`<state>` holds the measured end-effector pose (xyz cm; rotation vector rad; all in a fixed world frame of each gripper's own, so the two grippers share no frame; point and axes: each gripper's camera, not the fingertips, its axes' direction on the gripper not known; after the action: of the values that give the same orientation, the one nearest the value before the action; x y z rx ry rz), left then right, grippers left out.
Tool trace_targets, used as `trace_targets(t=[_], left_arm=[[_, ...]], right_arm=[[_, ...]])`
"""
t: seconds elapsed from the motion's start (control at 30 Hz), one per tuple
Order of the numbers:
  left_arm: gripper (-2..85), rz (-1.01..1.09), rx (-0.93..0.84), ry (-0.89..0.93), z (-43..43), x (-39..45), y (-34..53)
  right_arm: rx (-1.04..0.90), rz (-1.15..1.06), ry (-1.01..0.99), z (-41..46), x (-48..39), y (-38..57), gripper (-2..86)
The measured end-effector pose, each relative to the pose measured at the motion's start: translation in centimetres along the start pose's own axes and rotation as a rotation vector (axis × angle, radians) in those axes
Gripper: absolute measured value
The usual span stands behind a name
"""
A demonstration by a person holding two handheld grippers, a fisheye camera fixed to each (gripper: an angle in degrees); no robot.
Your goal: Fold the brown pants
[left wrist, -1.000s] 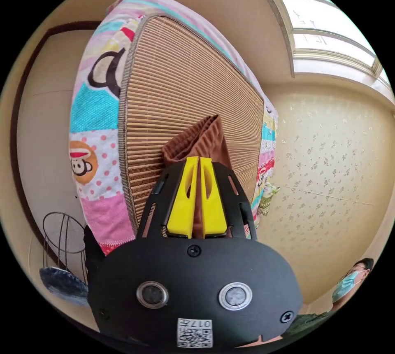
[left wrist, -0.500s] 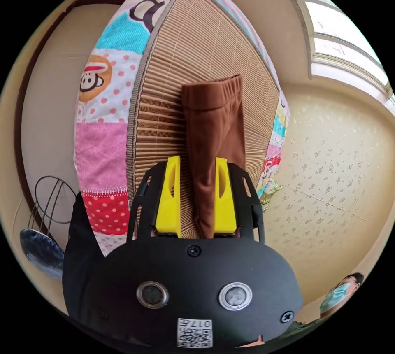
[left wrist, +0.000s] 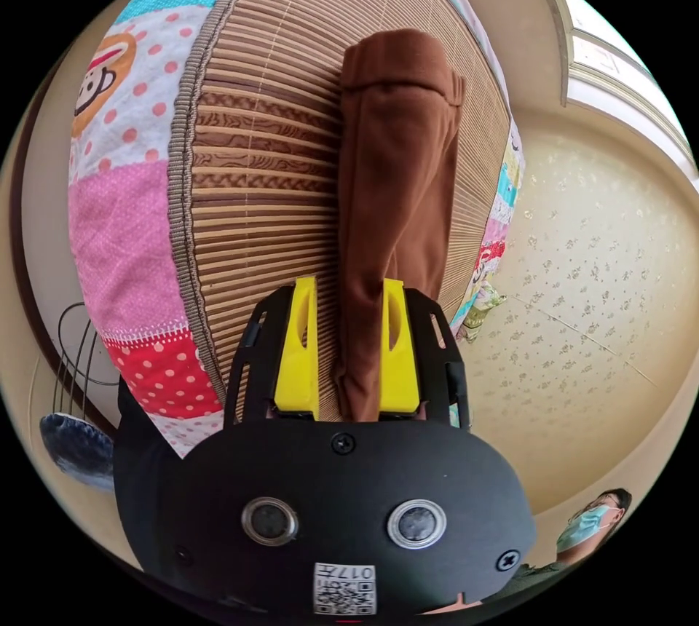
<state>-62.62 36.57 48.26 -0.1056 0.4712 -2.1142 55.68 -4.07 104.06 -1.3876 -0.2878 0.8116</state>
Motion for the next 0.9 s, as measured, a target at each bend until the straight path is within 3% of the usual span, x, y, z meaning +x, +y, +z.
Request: trace_targets(t=[0.1,0.27,0.33,0.47,0.67,0.9], left_arm=[[12.5,-0.027,-0.005,0.029,-0.3,-0.1,0.5],[12.4,-0.041,-0.018,0.047,-0.6,0.3,1.1],[12.4,-0.033,-0.04,0.036,-0.5,0.7,1.2],[12.1,0.014,-0.07,-0.049,-0.7,2.0,1.3],[9.9,0.025,-0.085,-0.198,-1.1,3.7,1.0],[9.3,0.009,-0.097,-0.207,-1.8,4.1,0.4]], right_arm=[[0.036,0.144,-0.153,-1.8,7.6,3.8,3.0],[0.397,0.264,-0.491,-6.4,15.4,10.5,4.8],[0.307,0.237,-0.515,-5.2,15.2,9.1,6.6],[0.161,0.016,-0.407,-3.2,9.1,3.1,10.2],[0.18,0.058,-0.031,-2.0,1.9,-3.0,12.8],[0.126,-0.009,-0.168,-1.6,1.1,-5.8,4.3]])
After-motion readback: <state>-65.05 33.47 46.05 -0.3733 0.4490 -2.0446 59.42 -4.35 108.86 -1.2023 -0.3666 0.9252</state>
